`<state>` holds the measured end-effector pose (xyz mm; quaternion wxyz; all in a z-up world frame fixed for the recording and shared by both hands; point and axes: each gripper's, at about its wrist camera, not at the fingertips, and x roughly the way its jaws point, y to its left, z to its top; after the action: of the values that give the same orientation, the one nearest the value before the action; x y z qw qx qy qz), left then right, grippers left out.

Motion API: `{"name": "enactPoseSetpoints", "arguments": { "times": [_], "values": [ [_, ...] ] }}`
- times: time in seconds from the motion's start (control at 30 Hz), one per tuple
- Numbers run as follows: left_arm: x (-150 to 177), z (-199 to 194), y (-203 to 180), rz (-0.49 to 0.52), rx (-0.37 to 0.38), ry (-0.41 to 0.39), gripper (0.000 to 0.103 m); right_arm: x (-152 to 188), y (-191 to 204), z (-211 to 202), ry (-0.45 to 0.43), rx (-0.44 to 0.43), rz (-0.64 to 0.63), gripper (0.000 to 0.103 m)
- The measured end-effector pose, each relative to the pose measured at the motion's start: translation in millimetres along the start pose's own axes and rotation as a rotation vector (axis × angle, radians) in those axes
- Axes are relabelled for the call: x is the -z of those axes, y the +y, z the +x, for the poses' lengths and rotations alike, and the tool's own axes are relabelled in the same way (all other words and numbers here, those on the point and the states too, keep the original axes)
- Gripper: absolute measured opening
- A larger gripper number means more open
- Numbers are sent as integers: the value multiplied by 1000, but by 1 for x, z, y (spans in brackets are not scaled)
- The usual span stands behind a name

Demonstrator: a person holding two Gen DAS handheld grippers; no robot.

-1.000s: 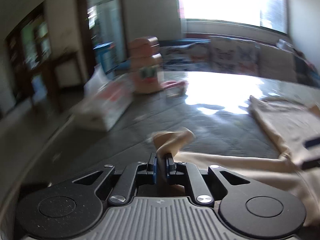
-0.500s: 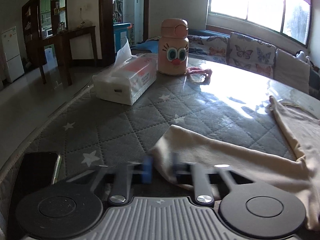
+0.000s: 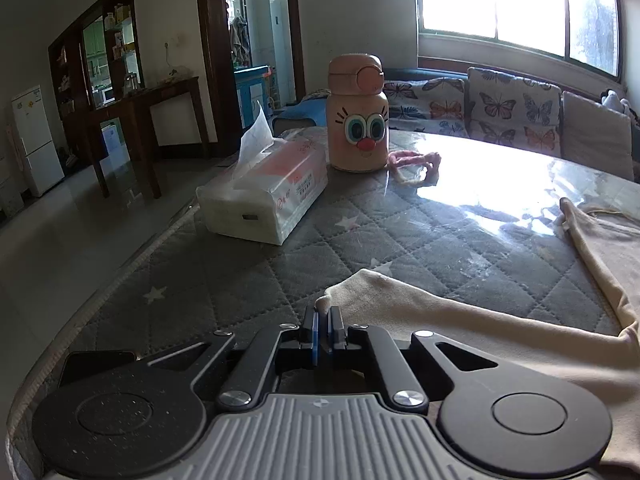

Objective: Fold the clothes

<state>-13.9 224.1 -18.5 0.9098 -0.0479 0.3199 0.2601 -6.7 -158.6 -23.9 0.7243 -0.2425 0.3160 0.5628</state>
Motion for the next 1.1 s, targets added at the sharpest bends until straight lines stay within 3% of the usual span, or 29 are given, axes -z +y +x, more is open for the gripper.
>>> {"name": "enactPoseSetpoints", "arguments": {
  "times": [0.17,0.37,0.5,0.6,0.7,0.87,1.1],
  "values": [
    [-3,7,-5,25,-15,21,5,2,6,1,22,-53,7,59],
    [-6,0,-10,28,-24,24,15,6,6,-24,-29,-49,15,59],
    [-8,-17,-18,35,-11,-9,35,20,-13,-51,-54,-11,99,59],
    [-7,-31,-32,58,16,-30,40,34,-30,-66,-59,27,169,59],
    [-7,-44,-52,88,63,-48,50,50,-52,-78,-69,108,242,59],
    [-6,-66,-99,157,185,-77,57,75,-106,-93,-99,237,380,59],
    [2,-86,-175,289,358,-85,78,93,-153,-83,-118,275,501,59]
  ]
}}
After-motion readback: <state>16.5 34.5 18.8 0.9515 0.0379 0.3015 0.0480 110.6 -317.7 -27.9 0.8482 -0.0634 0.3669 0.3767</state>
